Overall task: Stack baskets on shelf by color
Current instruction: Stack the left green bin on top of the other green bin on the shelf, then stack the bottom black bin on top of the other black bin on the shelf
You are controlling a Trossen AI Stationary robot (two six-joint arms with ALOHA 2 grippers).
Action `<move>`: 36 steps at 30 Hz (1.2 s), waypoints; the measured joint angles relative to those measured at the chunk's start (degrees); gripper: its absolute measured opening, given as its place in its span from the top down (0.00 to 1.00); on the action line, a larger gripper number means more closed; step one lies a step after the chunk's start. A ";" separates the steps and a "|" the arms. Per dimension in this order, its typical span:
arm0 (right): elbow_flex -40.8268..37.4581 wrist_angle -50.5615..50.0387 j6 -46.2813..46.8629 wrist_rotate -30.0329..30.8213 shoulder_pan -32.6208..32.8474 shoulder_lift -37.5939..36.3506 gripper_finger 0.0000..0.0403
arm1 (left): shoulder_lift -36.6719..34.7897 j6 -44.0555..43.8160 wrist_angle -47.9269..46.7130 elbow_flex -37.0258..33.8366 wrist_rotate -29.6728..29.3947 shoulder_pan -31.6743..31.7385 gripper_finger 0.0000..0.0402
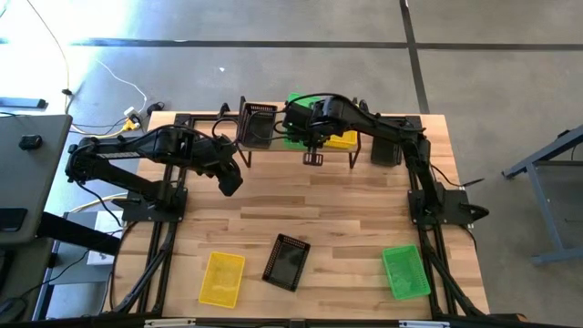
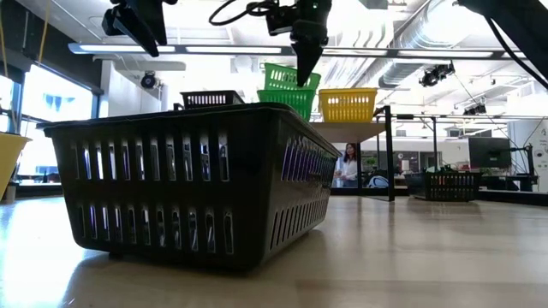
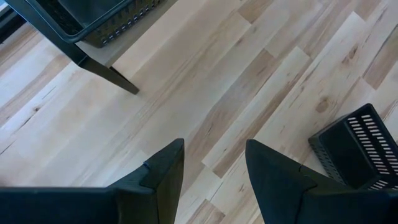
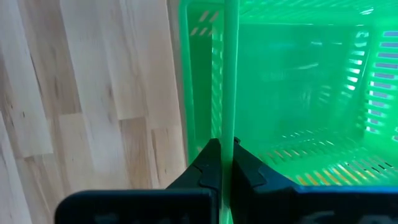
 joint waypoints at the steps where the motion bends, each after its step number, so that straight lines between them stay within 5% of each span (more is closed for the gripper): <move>1: 0.00 0.02 0.48 -0.02 0.00 0.00 1.00 | 0.00 0.00 0.00 0.00 0.00 0.00 0.60; 16: 1.55 0.01 7.19 -1.05 -0.28 -0.03 0.74 | 0.00 0.00 0.00 0.00 0.02 0.00 0.60; 27: 3.62 -0.34 15.13 -1.86 2.40 -3.21 0.72 | 0.00 4.76 0.27 0.00 1.49 -2.25 0.60; 36: 3.69 -0.65 25.97 -1.52 5.98 -5.17 0.72 | 0.00 9.09 7.57 0.00 2.08 -13.35 0.60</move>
